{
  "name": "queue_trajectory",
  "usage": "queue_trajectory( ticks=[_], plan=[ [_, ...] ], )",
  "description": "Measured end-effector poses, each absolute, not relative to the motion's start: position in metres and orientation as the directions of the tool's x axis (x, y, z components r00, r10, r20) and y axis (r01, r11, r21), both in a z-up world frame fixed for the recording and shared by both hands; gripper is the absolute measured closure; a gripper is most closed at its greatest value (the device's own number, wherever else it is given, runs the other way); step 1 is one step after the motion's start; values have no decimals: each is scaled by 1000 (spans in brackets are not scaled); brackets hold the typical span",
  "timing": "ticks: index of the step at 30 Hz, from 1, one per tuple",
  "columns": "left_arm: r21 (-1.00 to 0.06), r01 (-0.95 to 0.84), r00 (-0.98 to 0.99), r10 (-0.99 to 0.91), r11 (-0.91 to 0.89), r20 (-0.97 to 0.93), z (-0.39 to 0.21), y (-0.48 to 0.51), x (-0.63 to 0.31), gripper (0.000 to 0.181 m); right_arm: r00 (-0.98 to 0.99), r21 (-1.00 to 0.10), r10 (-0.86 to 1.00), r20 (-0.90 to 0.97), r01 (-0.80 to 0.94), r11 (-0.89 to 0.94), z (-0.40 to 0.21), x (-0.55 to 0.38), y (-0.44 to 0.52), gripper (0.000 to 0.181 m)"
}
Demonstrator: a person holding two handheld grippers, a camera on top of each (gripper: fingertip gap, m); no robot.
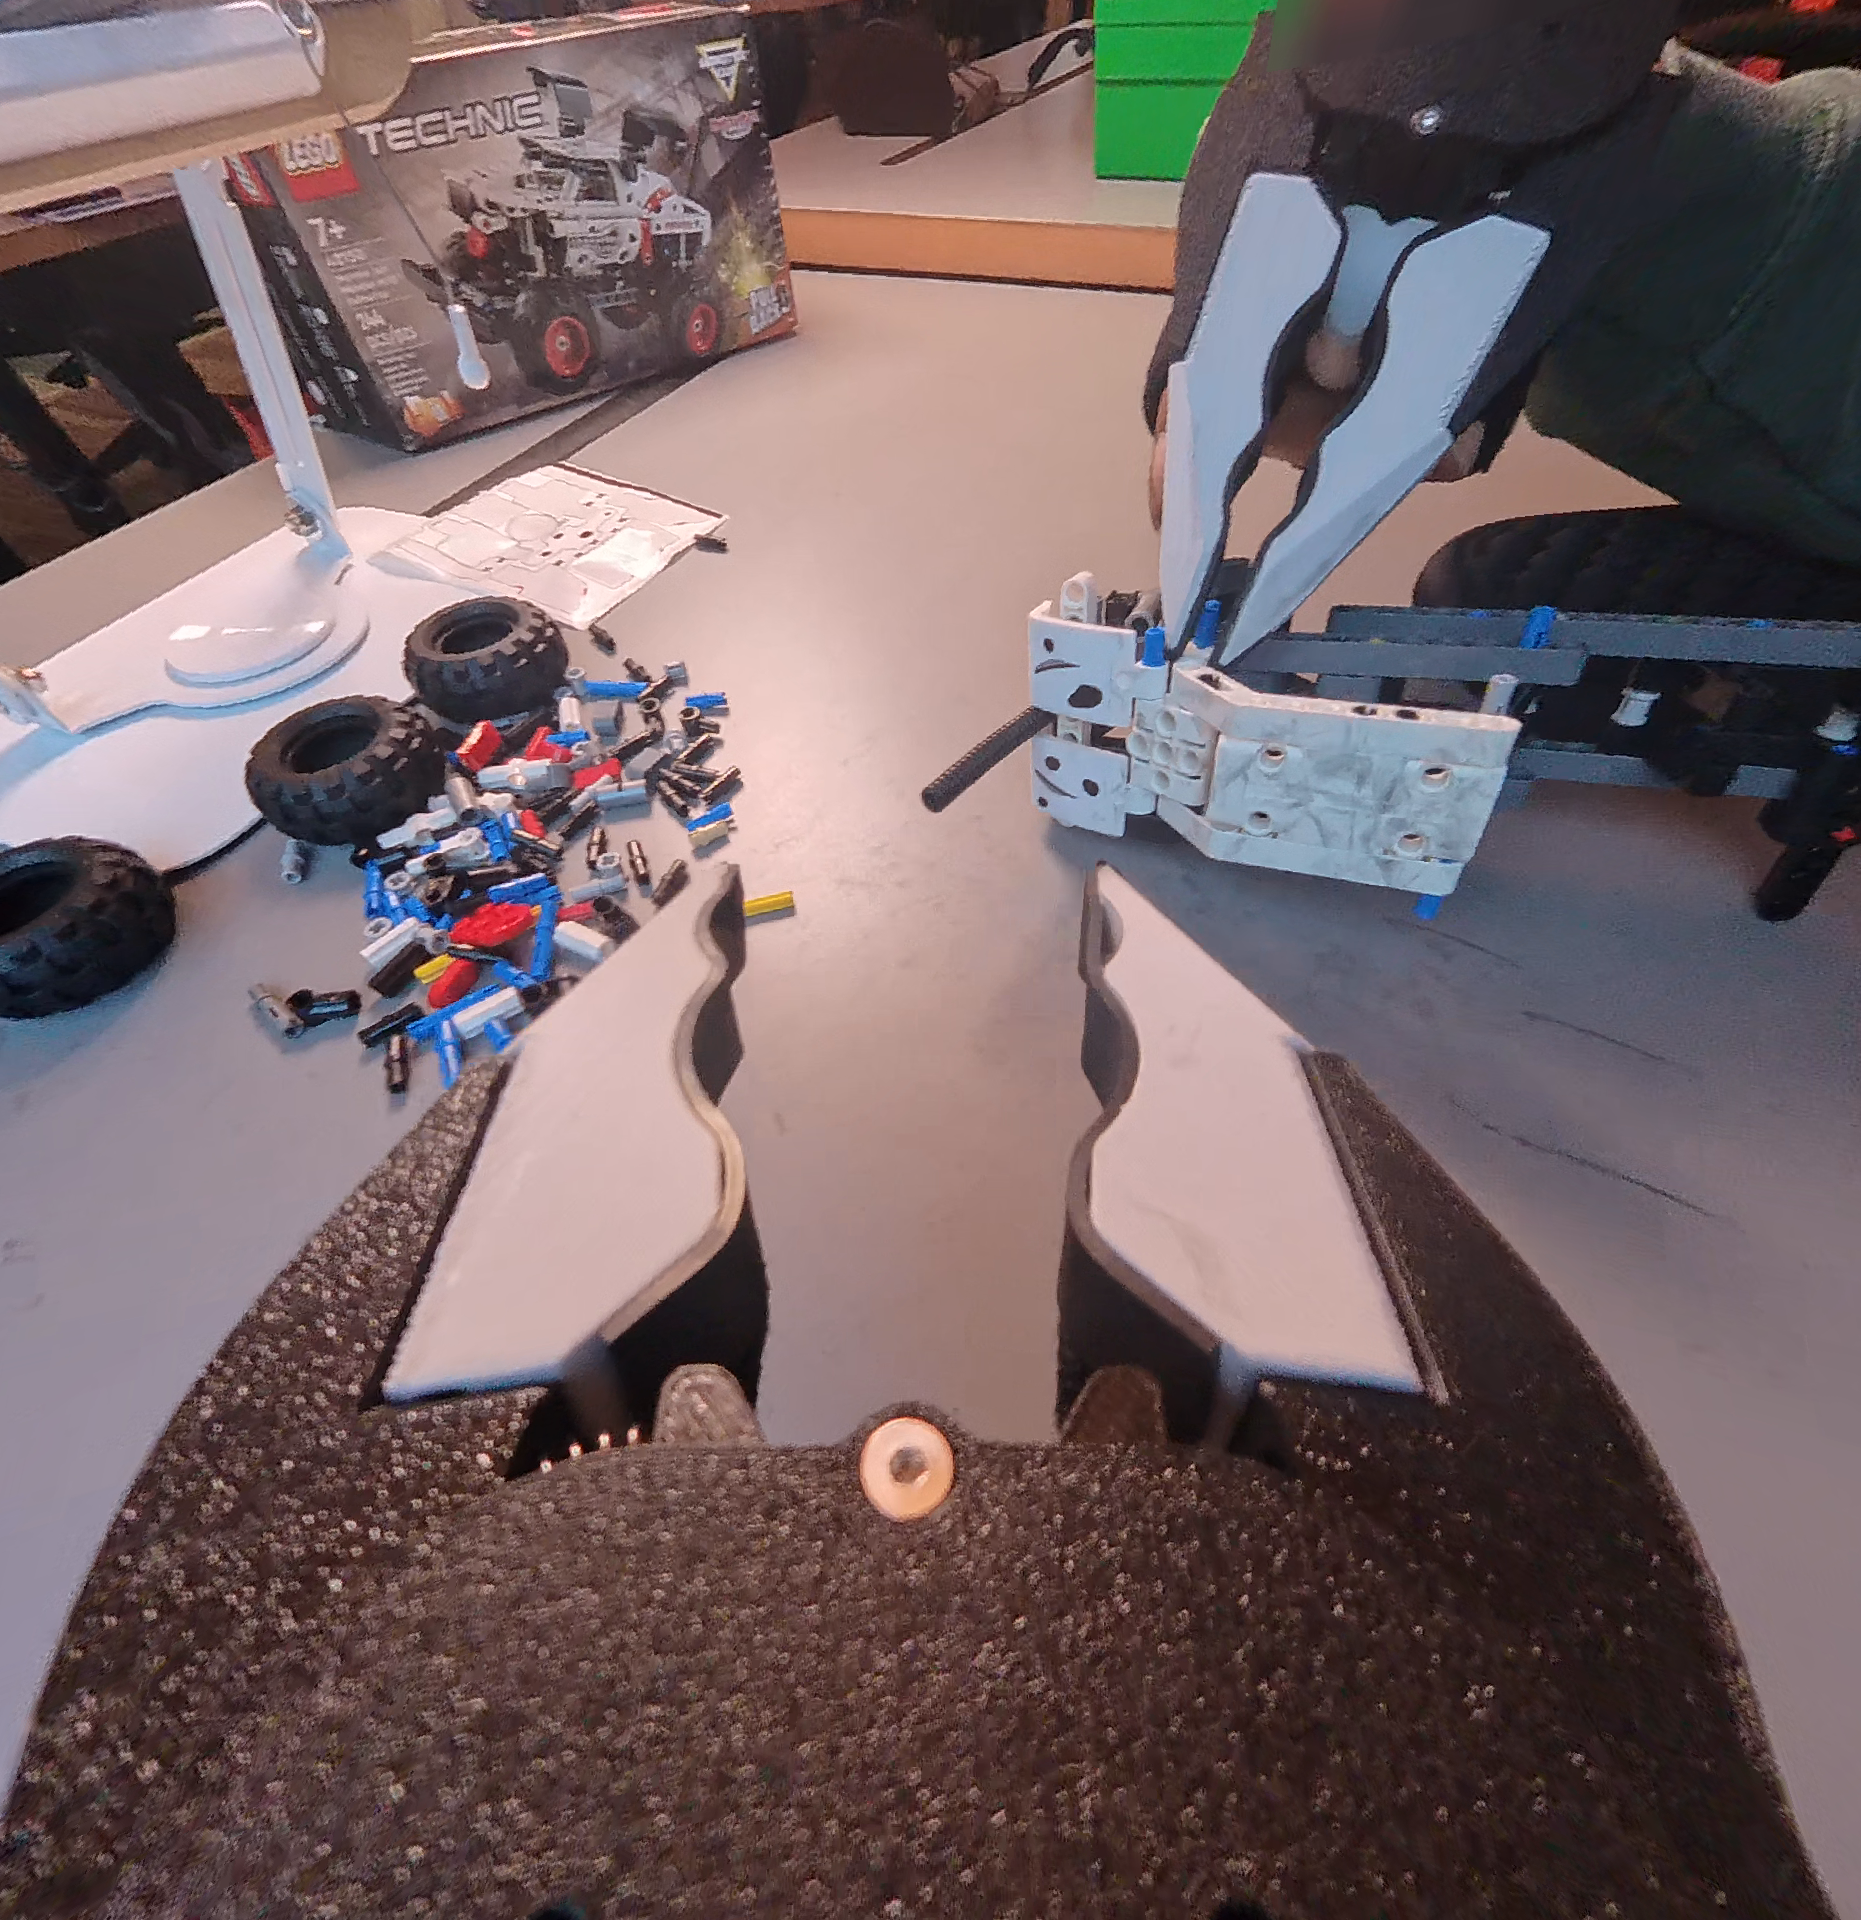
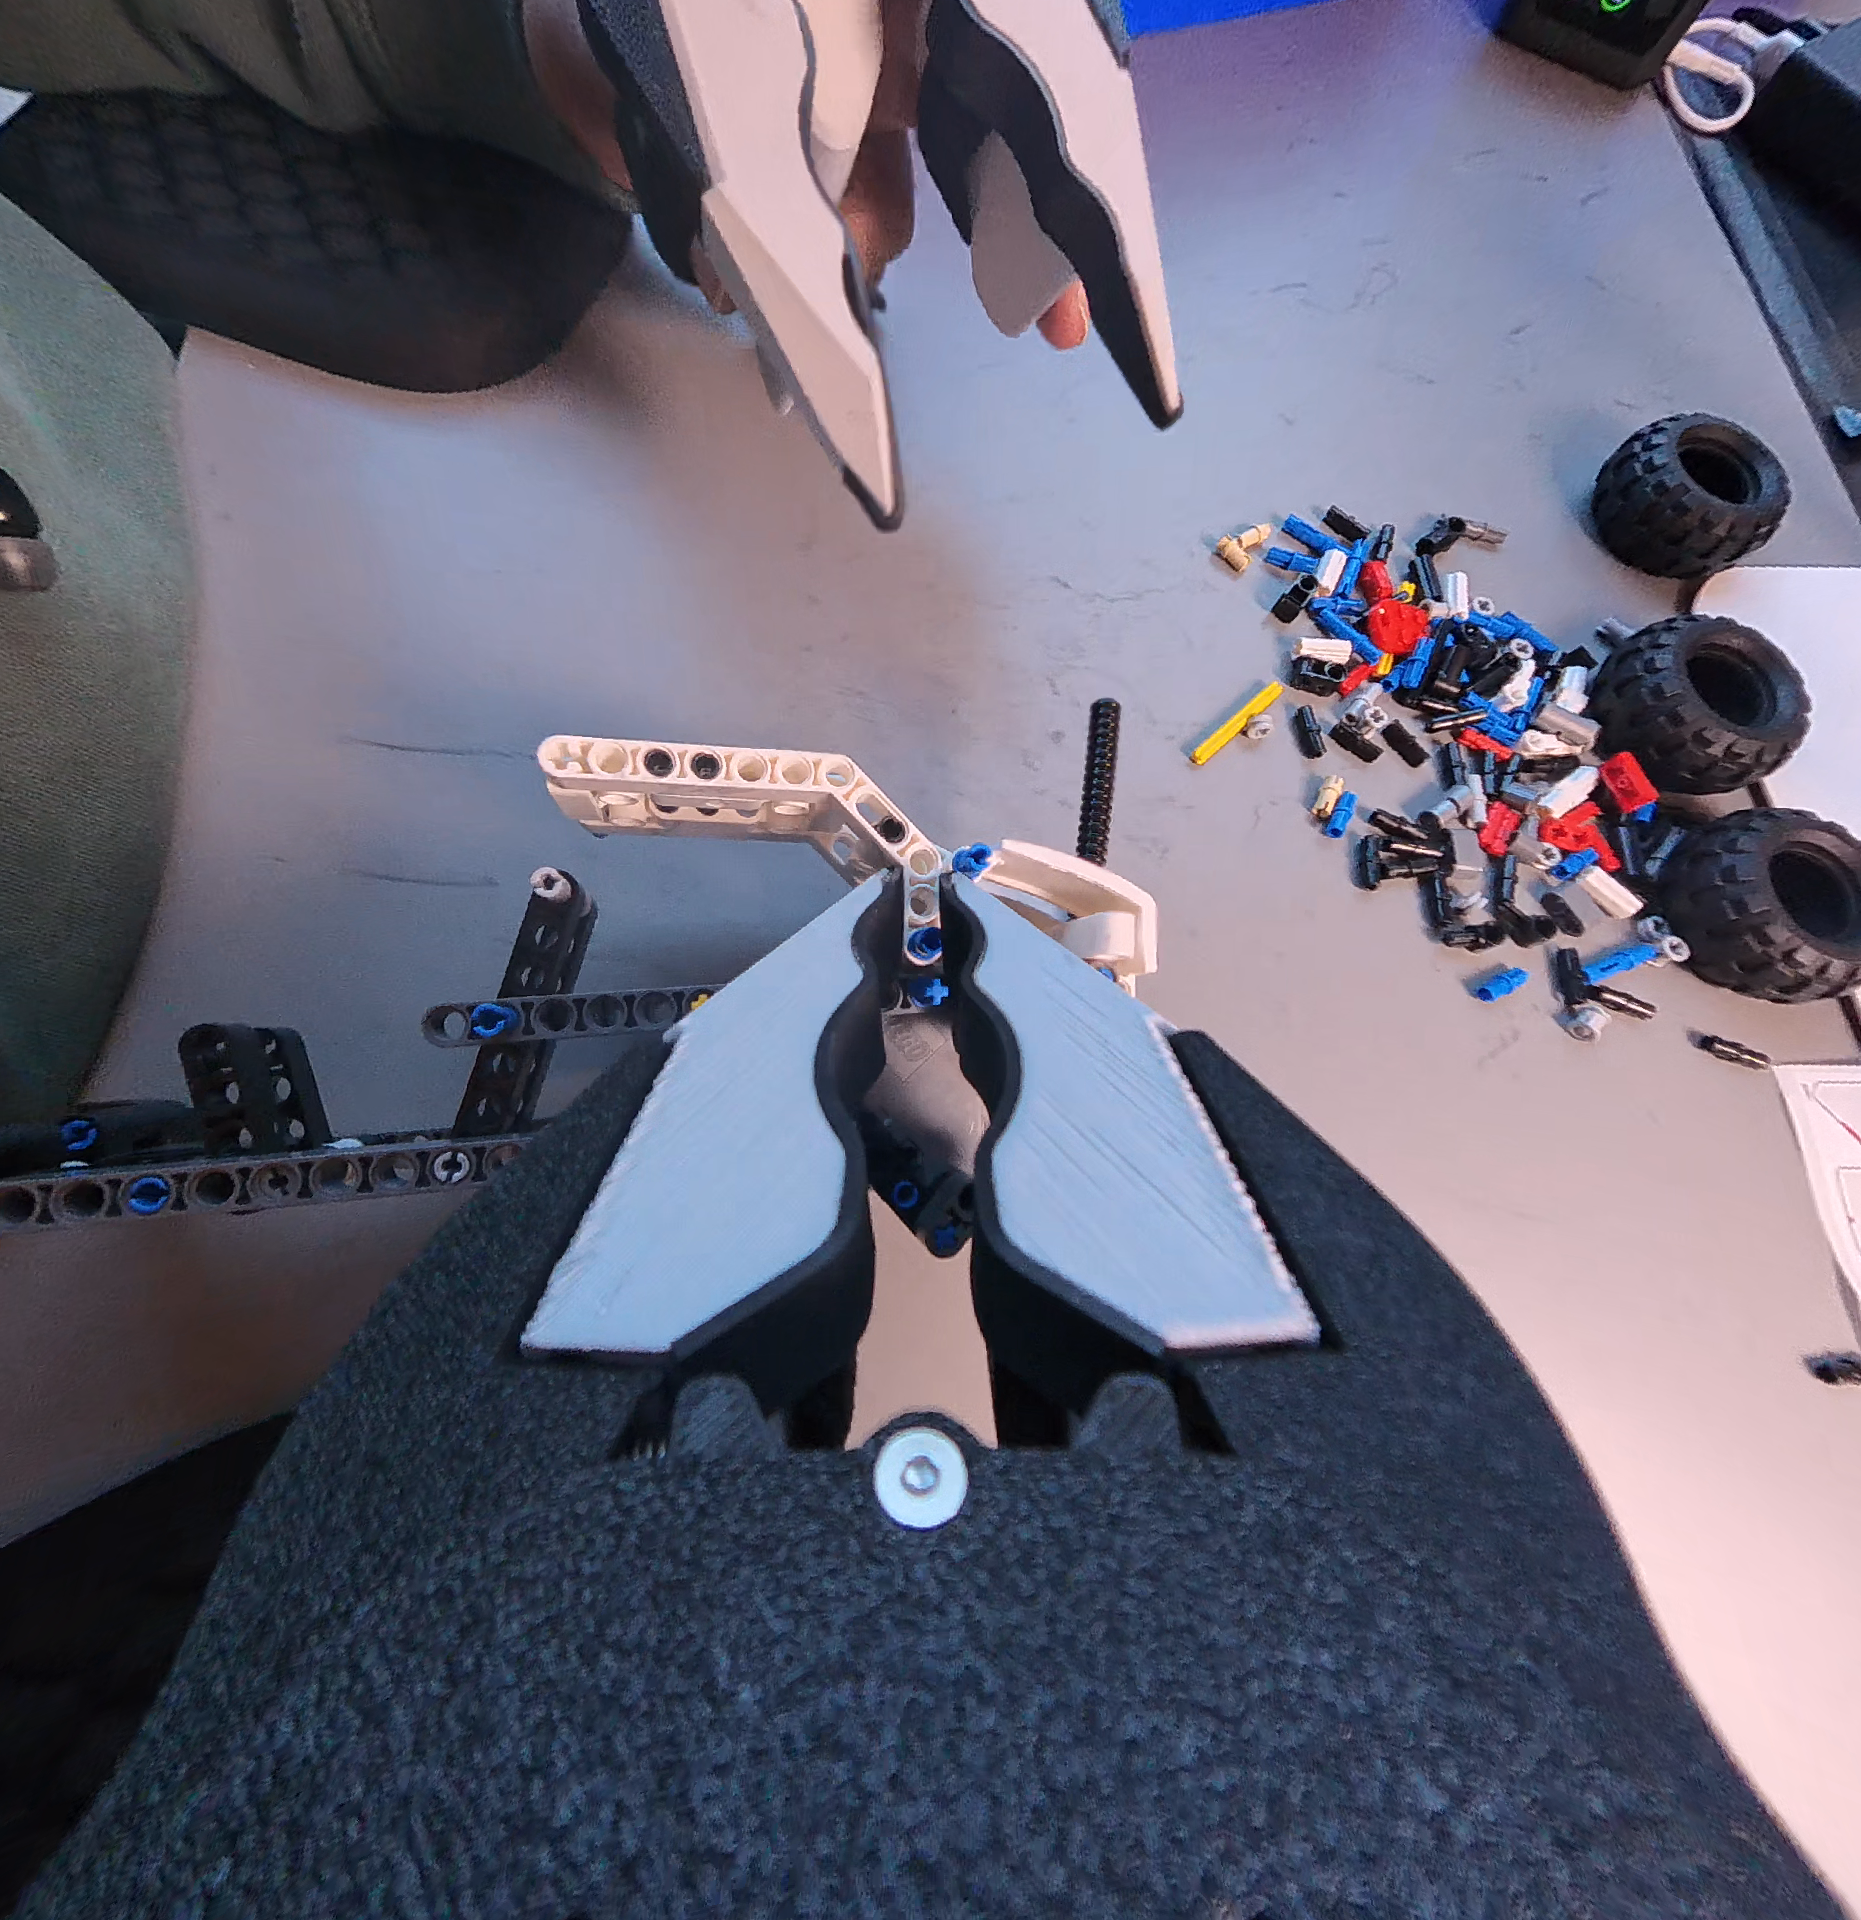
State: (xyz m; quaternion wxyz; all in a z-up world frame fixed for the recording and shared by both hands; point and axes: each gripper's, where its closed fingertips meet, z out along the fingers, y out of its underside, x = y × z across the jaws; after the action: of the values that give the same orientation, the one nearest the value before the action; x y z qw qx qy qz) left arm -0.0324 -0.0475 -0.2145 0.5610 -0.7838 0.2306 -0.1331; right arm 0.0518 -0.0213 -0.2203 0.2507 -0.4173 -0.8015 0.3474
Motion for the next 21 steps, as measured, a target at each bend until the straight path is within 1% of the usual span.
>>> queue_trajectory(
  ticks=[3,8,10,13,15,18,19,21],
  plan=[
    [-940,-189,800,-600,-284,20,-215,-53,-8,105,-533,-780,841,90,487,392,-220,51,-25,176],
    [-922,-160,714,-687,-352,138,-219,-59,33,72,-535,-798,843,61,481,363,-220,49,-30,176],
    [-917,-162,710,-688,-366,149,-221,-54,43,63,-540,-807,840,43,477,348,-220,48,-33,176],
    [-909,-157,686,-704,-387,182,-223,-47,55,55,-552,-822,834,26,462,331,-219,46,-39,176],
    [-902,-165,659,-725,-399,200,-224,-46,62,55,-554,-830,832,19,456,322,-219,46,-40,176],
    [-901,-158,615,-755,-403,230,-222,-50,67,83,-560,-845,829,-2,445,298,-218,46,-41,176],
    [-902,-153,616,-753,-403,232,-222,-50,67,86,-566,-852,824,-11,436,289,-215,48,-42,177],
    [-903,-150,622,-748,-402,230,-221,-49,65,92,-579,-854,815,-12,430,292,-211,52,-41,170]
  ],
)
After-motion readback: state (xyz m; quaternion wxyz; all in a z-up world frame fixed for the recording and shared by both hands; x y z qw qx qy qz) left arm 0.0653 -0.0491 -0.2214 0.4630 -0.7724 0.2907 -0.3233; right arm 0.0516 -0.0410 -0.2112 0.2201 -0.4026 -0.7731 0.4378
